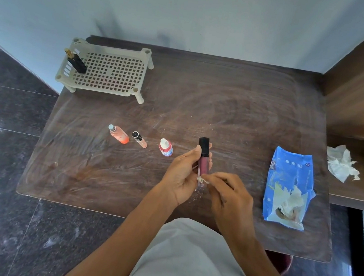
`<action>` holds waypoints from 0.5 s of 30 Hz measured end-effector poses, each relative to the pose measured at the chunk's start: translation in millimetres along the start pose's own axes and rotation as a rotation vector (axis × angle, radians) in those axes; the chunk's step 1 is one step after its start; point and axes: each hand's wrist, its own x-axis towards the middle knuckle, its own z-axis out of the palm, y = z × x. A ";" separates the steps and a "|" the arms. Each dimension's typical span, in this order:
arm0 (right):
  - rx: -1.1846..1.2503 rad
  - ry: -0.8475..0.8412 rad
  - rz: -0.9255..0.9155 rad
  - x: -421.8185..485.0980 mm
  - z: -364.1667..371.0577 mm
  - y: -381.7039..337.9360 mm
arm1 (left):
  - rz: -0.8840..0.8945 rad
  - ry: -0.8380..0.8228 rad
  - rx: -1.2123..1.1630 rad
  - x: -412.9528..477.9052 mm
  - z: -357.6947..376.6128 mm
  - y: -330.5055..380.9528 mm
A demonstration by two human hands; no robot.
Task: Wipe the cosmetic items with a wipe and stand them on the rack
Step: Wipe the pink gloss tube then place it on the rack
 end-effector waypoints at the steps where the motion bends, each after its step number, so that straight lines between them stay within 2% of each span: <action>1: -0.009 0.011 -0.003 4.3 0.2 0.3 | -0.009 -0.005 0.019 0.2 1.0 -1.4; 9: 0.026 0.037 0.061 69.8 7.6 13.1 | -0.036 -0.020 0.016 5.4 1.0 -9.6; 15: 0.026 -0.033 0.013 45.6 4.5 3.3 | 0.023 0.011 -0.004 6.7 1.0 1.7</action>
